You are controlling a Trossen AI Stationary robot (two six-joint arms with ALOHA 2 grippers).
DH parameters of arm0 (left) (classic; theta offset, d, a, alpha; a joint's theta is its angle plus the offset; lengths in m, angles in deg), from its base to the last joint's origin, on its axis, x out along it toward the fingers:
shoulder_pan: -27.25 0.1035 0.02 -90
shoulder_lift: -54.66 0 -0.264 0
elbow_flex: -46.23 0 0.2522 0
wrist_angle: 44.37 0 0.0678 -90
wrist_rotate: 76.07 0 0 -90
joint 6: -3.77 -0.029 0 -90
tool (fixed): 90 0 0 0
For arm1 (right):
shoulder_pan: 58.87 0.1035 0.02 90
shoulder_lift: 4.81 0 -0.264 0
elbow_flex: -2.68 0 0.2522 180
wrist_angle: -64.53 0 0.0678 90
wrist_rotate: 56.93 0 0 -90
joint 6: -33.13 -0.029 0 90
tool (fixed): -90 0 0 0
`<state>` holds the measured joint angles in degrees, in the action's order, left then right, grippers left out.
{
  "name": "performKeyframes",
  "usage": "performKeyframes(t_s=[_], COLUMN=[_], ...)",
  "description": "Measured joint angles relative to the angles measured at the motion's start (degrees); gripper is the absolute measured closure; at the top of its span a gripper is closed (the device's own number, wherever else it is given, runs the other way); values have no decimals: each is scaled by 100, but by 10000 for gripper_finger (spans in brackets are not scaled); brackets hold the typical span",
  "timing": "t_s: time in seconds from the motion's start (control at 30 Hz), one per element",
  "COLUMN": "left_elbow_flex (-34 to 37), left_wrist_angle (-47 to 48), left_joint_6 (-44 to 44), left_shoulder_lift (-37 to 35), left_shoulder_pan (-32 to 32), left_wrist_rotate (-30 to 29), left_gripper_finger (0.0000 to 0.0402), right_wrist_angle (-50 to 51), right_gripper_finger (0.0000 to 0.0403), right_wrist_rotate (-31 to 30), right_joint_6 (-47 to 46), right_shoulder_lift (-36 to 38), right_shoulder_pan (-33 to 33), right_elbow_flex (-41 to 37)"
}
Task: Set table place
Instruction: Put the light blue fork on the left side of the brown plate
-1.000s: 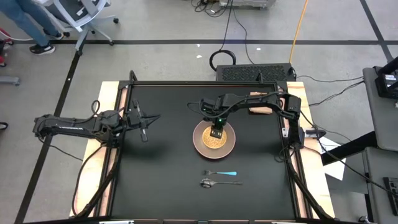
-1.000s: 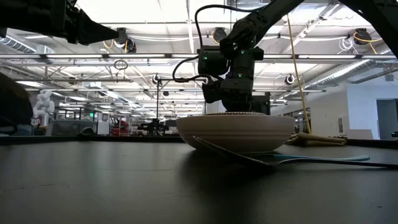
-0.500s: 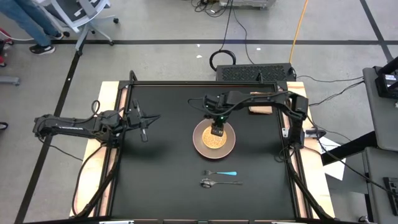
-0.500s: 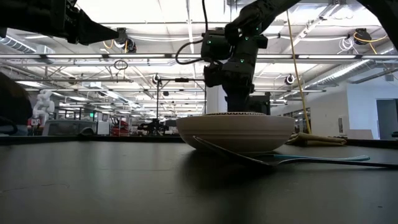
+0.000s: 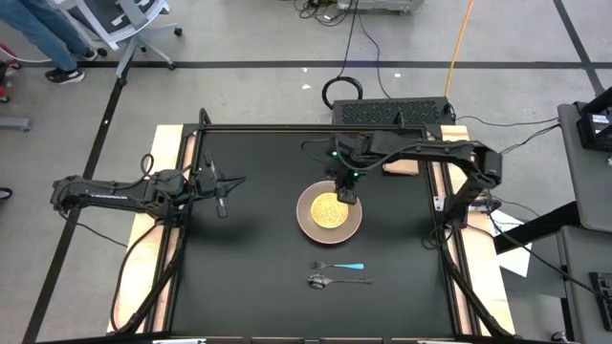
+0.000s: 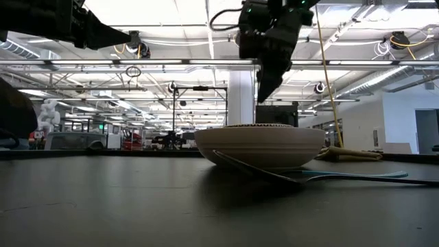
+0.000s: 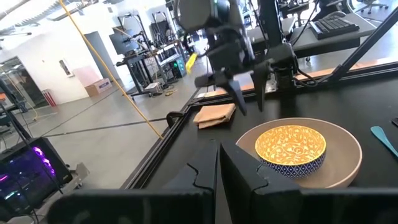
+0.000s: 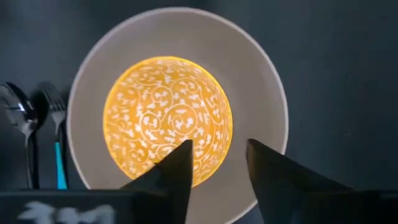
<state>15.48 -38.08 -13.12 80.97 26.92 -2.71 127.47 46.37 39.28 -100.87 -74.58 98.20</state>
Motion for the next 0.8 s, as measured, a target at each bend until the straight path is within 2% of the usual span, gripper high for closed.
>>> performKeyframes(t_s=[0.17,0.23,0.43,0.7,0.8], left_elbow_flex=[0,0,0,0,0], left_wrist_angle=[1,17,152,232,222], left_joint_6=[-44,-47,-47,-64,-51], left_shoulder_lift=[0,0,0,0,0], left_shoulder_pan=[-2,-1,-1,8,36], left_wrist_rotate=[-1,-1,-1,-5,-19], left_gripper_finger=[376,376,376,376,376], right_wrist_angle=[-705,-1112,-2369,-4700,-5131], right_gripper_finger=[373,394,399,402,402], right_wrist_rotate=[0,0,0,1,0], right_joint_6=[156,195,-87,-216,-205], right_shoulder_lift=[695,989,1736,2410,2617], right_shoulder_pan=[8,8,22,315,377], right_elbow_flex=[-646,-964,-2104,-3825,-4205])
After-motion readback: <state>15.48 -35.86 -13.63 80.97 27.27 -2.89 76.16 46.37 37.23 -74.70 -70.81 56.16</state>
